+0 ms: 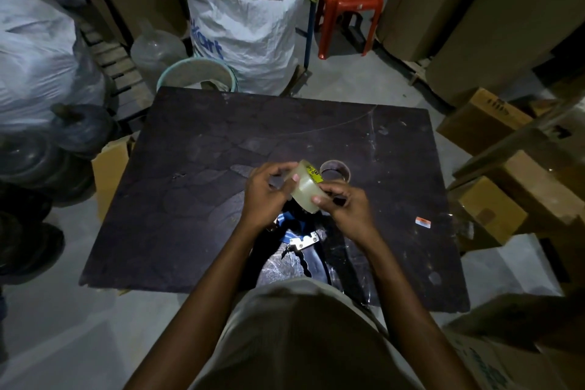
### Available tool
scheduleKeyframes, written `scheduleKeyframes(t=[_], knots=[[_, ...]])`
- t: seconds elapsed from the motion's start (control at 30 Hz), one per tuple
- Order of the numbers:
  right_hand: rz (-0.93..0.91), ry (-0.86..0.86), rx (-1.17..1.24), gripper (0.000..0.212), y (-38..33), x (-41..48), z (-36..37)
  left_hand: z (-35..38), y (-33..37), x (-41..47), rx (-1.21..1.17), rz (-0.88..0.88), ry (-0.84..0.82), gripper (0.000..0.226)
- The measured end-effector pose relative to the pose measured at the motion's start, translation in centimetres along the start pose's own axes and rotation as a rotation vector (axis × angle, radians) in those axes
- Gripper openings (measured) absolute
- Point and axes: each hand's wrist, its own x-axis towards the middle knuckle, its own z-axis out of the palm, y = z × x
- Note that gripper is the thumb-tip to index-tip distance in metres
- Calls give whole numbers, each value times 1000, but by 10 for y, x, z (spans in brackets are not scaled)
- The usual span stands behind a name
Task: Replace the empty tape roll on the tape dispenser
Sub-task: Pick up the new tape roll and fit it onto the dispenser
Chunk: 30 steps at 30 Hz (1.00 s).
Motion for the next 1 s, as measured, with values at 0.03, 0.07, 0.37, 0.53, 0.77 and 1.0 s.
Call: scheduleKeyframes(t=[0.03, 0.07, 0.37, 0.53, 0.77, 1.0], knots=[[-3, -7, -15, 30, 1, 0, -1, 0, -1, 0, 12, 1, 6, 19], [-8, -13, -33, 28, 2, 0, -1, -1, -1, 0, 33, 8, 13, 17], [7, -24, -95, 29, 8, -1, -4, 2, -2, 0, 190, 45, 25, 7], [13, -38, -153, 30, 11, 0, -4, 1, -5, 0, 108, -26, 6, 4], [0, -81, -265, 28, 13, 1, -4, 5, -20, 1, 63, -175, -31, 14], [6, -120, -328, 24, 14, -1, -2, 2, -26, 0, 58, -239, -46, 11]])
